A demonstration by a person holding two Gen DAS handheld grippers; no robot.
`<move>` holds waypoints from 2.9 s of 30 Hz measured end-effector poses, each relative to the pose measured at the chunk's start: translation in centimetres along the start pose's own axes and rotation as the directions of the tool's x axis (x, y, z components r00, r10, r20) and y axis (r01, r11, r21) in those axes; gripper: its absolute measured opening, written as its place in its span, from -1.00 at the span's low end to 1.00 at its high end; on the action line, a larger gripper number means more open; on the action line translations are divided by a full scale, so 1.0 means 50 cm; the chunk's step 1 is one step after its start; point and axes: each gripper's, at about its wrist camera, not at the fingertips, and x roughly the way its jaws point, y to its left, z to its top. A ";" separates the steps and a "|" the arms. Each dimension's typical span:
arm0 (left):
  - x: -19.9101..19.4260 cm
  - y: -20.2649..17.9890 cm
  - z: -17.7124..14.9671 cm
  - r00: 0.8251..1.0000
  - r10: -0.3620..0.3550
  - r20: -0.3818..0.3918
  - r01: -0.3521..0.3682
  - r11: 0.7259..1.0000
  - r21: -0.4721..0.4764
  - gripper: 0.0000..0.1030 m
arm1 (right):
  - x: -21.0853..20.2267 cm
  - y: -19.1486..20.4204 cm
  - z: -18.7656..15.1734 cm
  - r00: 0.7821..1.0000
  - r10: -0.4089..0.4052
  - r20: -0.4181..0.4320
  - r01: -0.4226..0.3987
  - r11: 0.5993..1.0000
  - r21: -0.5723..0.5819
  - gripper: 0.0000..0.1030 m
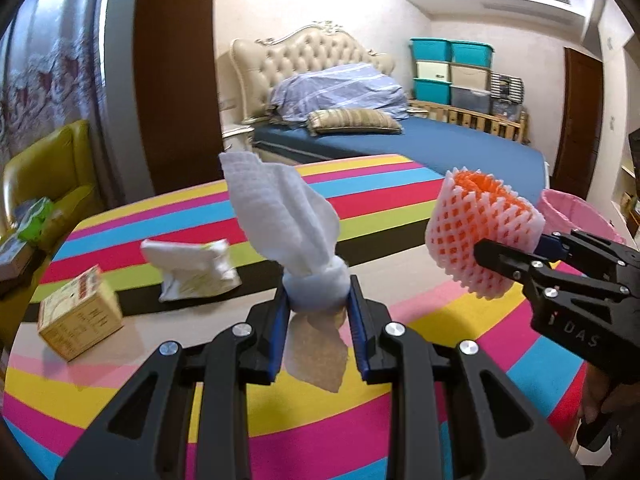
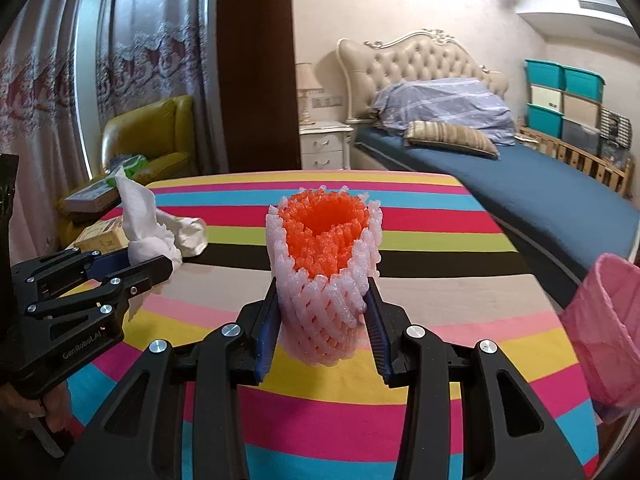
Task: Collect trash
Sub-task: 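Carry the tissue and pink foam net to the pink wastebasket with both grippers, then open both grippers over the wastebasket to drop the tissue and net, then swing both tools back toward the remaining trash on the table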
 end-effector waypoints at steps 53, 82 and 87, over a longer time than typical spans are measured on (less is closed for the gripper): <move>0.116 -0.518 0.136 0.917 -0.398 -0.032 0.390 0.872 0.295 -0.46 | -0.211 -0.533 -0.111 0.895 -0.446 0.012 0.428 0.865 0.261 -0.24; 0.300 -0.762 0.260 0.867 -0.495 -0.064 0.494 0.833 0.247 0.87 | -0.179 -0.703 -0.168 0.844 -0.535 -0.040 0.522 0.801 0.293 0.39; 0.269 -0.650 0.226 0.909 -0.413 -0.048 0.410 0.871 0.271 0.90 | -0.210 -0.664 -0.152 0.852 -0.524 -0.014 0.504 0.812 0.293 0.46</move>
